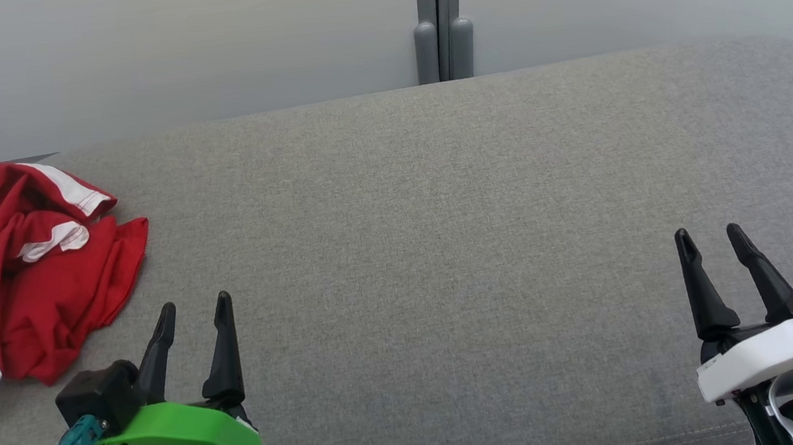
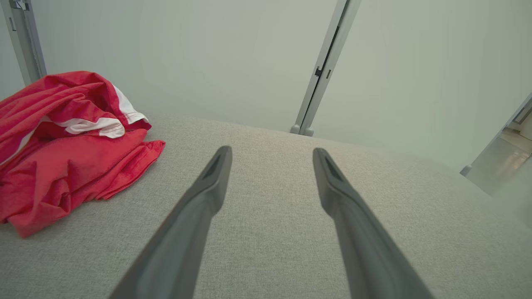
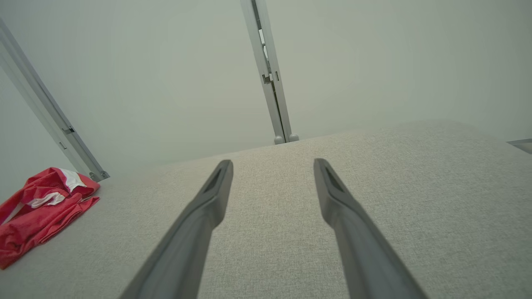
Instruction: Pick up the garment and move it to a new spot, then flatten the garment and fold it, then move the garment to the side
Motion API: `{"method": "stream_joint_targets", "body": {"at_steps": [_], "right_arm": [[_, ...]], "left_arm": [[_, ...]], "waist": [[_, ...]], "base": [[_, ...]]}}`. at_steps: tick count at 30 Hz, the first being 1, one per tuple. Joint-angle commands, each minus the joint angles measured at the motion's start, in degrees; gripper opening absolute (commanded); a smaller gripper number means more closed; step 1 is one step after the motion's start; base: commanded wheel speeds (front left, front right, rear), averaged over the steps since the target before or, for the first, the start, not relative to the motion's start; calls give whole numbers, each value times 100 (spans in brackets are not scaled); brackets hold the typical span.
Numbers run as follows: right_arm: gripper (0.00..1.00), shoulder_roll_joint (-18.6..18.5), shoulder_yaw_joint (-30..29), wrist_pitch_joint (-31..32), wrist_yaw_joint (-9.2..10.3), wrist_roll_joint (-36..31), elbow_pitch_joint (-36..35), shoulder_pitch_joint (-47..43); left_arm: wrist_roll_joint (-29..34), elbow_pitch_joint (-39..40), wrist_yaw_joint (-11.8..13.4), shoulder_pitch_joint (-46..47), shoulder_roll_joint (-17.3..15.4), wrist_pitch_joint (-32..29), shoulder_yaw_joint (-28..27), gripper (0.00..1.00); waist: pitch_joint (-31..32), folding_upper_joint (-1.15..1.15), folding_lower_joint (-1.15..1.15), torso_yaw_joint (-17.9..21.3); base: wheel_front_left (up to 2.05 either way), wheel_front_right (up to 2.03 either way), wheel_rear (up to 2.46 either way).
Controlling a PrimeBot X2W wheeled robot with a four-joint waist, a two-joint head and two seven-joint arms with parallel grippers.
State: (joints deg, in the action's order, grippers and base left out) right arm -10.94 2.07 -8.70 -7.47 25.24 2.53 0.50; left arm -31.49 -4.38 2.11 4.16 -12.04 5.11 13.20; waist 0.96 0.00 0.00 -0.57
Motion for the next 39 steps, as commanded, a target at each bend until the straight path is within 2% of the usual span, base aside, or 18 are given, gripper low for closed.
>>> {"method": "stream_joint_targets", "body": {"at_steps": [1, 26, 39], "right_arm": [[100, 11, -44, -58, -3, -211, 5, 126], [100, 221, -84, -294, -3, -1300, 701, 384], [100, 385, -180, -313, -3, -1620, 871, 403]], "left_arm": [[151, -5, 35, 167, -62, 9, 17, 100], [883, -438, 276, 207, -61, 32, 88, 100], [1004, -612, 349, 286, 18, 54, 49, 100]], "waist": [[1, 0, 0, 2], [24, 0, 0, 12], [27, 0, 0, 11]], "base": [[0, 0, 0], [0, 0, 0], [0, 0, 0]]}}
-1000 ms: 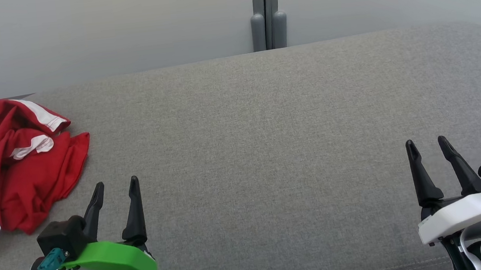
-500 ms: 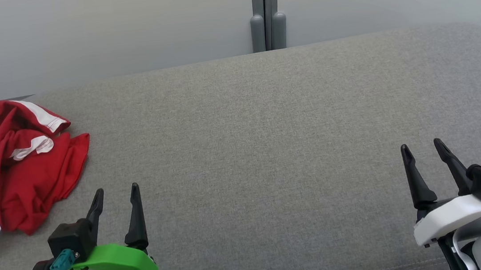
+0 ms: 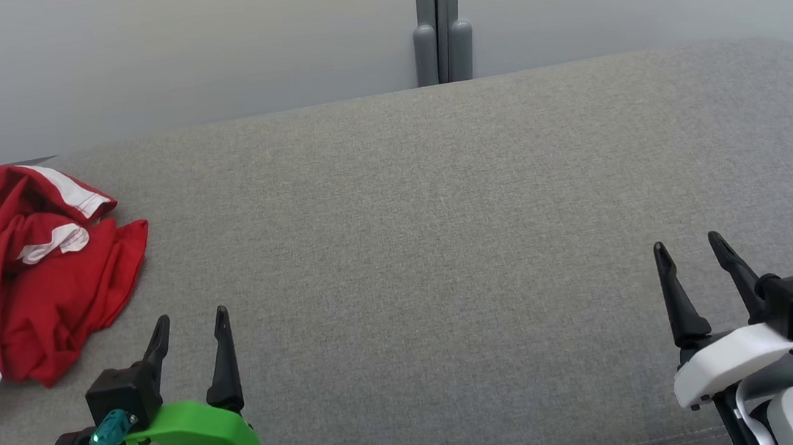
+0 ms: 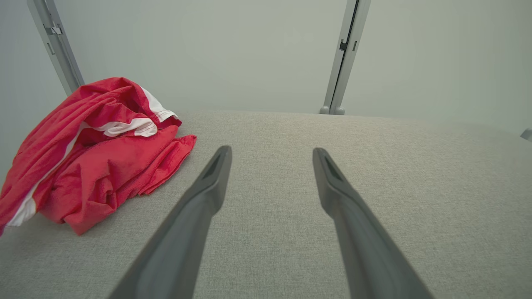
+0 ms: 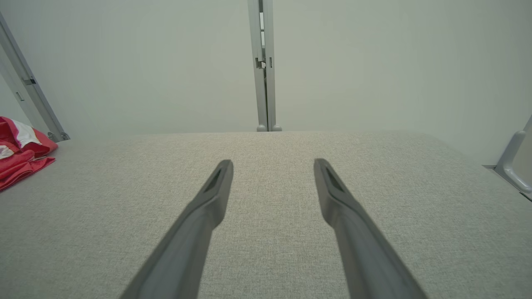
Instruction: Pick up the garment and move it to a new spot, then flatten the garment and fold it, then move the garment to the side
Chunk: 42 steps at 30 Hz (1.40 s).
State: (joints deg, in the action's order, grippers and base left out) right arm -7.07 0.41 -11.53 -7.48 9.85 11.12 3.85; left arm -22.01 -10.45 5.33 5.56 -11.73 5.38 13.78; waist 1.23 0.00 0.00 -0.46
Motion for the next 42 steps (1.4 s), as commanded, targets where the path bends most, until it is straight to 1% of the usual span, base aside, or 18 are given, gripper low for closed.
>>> {"method": "stream_joint_targets", "body": {"at_steps": [1, 11, 19, 23, 28, 33, 34, 35, 42], "right_arm": [[100, 14, -23, -26, -2, -87, 21, 65], [100, 130, -69, -116, -1, -354, 127, 56], [100, 164, -110, -126, -1, -167, 139, 35], [100, 171, -110, -118, -1, -134, 121, 3], [100, 177, 15, -92, -1, -92, 62, -3], [100, 199, 151, -78, -1, -39, 8, -22], [100, 209, 190, -73, -1, -28, 5, -13], [100, 209, 190, -73, -1, -28, 5, -13], [100, 252, 368, -62, -1, 27, -14, 26]], "left_arm": [[66, -22, 43, 152, -10, 32, -20, 100], [299, -166, 132, 217, -63, 23, -13, 100], [203, -187, 159, 234, -68, -17, -16, 100], [177, -185, 185, 261, -65, -40, -12, 100], [149, -175, 218, 288, -84, -27, -37, 100], [129, -175, 228, 333, -90, 19, -29, 100], [116, -179, 246, 323, -102, 29, -49, 100], [116, -179, 246, 323, -102, 29, -49, 100], [42, -176, 287, 283, -111, 88, -112, 100]], "waist": [[0, 0, 0, 2], [29, 0, 0, 14], [37, 0, 0, -39], [48, 0, 0, -187], [35, 0, 0, -527], [14, 0, 0, -1177], [13, 0, 0, -1282], [13, 0, 0, -1282], [-10, 0, 0, -2118]], "base": [[0, 0, 0], [0, 0, 0], [0, 0, 0], [0, 0, 0], [0, 0, 0], [0, 0, 0], [0, 0, 0], [0, 0, 0], [0, 0, 0]]}}
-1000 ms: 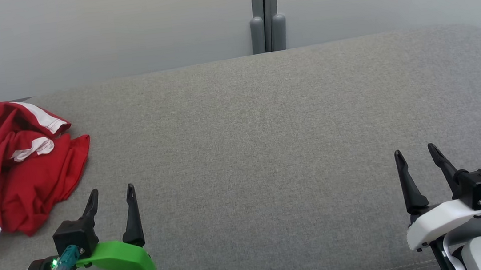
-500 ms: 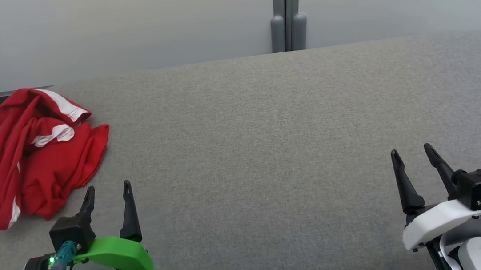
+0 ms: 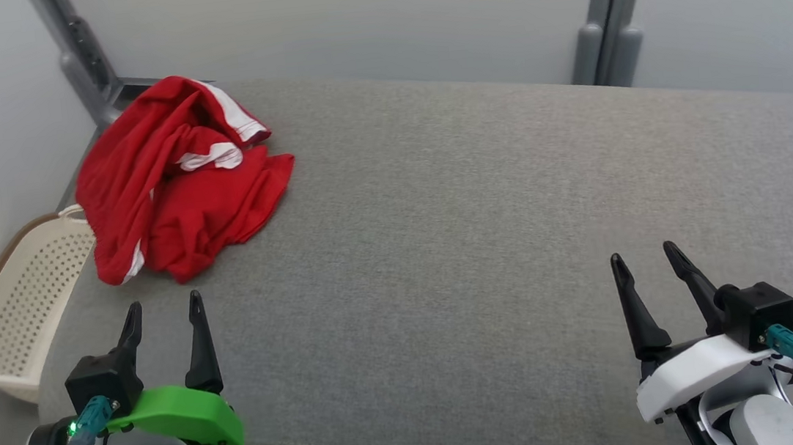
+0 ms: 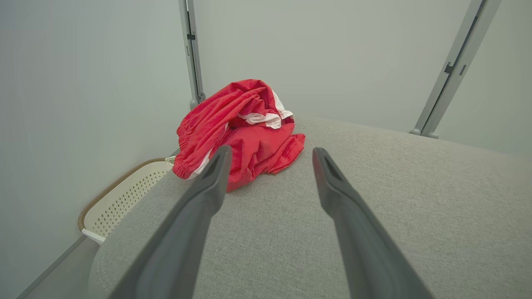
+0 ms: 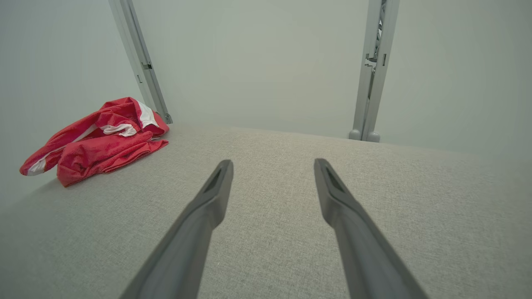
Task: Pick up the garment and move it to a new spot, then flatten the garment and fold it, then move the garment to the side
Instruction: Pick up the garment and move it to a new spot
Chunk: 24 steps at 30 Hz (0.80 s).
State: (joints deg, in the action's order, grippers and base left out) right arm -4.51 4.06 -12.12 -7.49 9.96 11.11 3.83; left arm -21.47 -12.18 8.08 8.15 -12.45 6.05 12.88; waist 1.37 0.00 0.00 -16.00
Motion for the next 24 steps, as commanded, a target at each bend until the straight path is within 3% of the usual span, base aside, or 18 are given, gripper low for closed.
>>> {"method": "stream_joint_targets", "body": {"at_steps": [1, 9, 24], "right_arm": [[100, 4, 24, -3, 0, 22, -18, 35], [100, 56, 147, -8, 0, 45, 7, 107], [100, 50, 340, -67, 0, 113, 158, 293]], "left_arm": [[-24, -4, 24, 5, -47, 16, -31, 100], [-89, 6, 41, -20, -74, 36, -54, 100], [-208, 111, 133, -134, -118, 91, -115, 100]], "waist": [[-32, 0, 0, -671], [-79, 0, 0, -1341], [-141, 0, 0, -1383]], "base": [[0, 0, 0], [0, 0, 0], [0, 0, 0]]}}
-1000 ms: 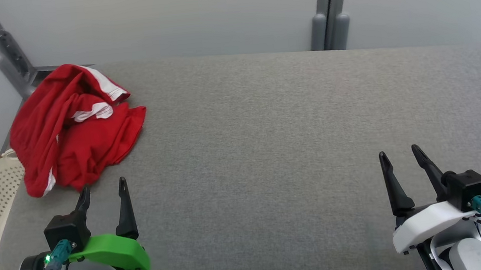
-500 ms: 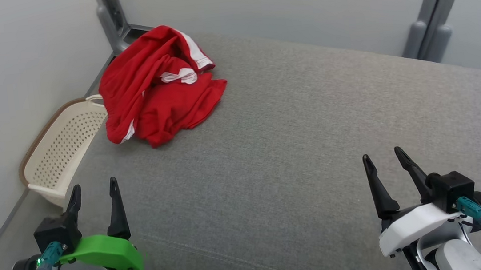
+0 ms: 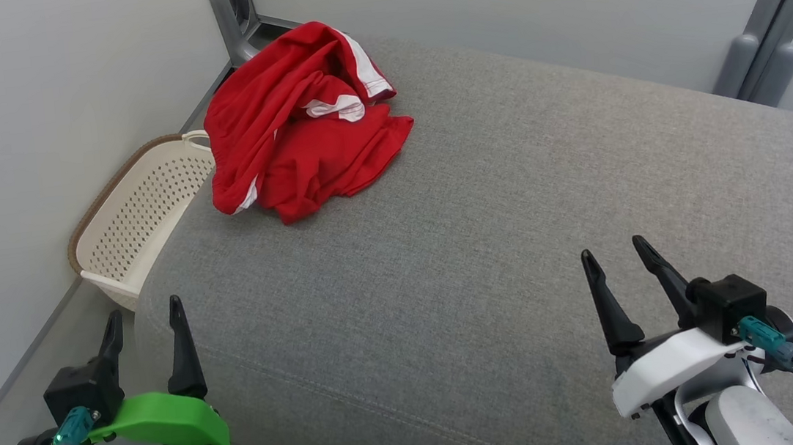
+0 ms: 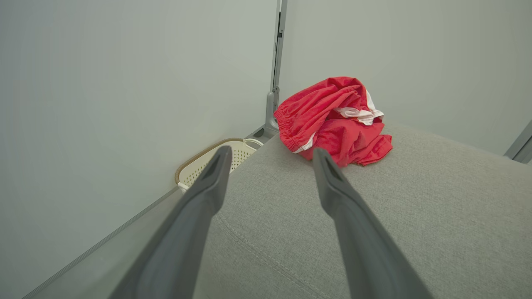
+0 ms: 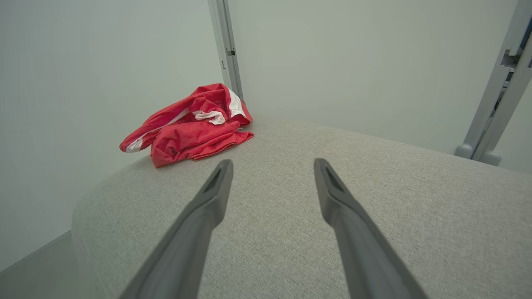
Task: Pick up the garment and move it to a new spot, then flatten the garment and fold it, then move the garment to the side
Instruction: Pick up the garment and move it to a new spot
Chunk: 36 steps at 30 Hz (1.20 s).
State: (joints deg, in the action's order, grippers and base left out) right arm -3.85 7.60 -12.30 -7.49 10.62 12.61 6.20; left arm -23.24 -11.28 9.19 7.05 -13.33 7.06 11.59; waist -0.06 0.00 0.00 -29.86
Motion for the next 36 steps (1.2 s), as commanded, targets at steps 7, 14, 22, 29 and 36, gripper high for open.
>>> {"method": "stream_joint_targets", "body": {"at_steps": [7, 14, 22, 29, 36], "right_arm": [[100, -4, -32, -76, 0, 35, 44, 28], [100, 3, -11, -80, 0, 16, 41, 73], [100, 9, 8, -16, 0, -95, -104, 96], [100, -63, 37, 100, 1, -256, -327, 348], [100, -139, 130, 120, 1, -328, -449, 712]], "left_arm": [[-36, 41, 29, 20, -65, -46, 40, 100], [-99, 149, -186, 347, -173, -197, 100, 100], [-161, 232, -588, 1696, -516, -757, 112, 100], [-521, -812, -912, 2985, -604, -1348, 3, 100], [-920, -2401, -1209, 3961, -759, -1828, -203, 100]], "waist": [[5, 0, 0, 7], [-18, 0, 0, -7], [-209, 0, 0, 127], [-799, 0, 0, 680], [-1493, 0, 0, 1277]], "base": [[0, 0, 0], [0, 0, 0], [0, 0, 0], [0, 0, 0], [0, 0, 0]]}}
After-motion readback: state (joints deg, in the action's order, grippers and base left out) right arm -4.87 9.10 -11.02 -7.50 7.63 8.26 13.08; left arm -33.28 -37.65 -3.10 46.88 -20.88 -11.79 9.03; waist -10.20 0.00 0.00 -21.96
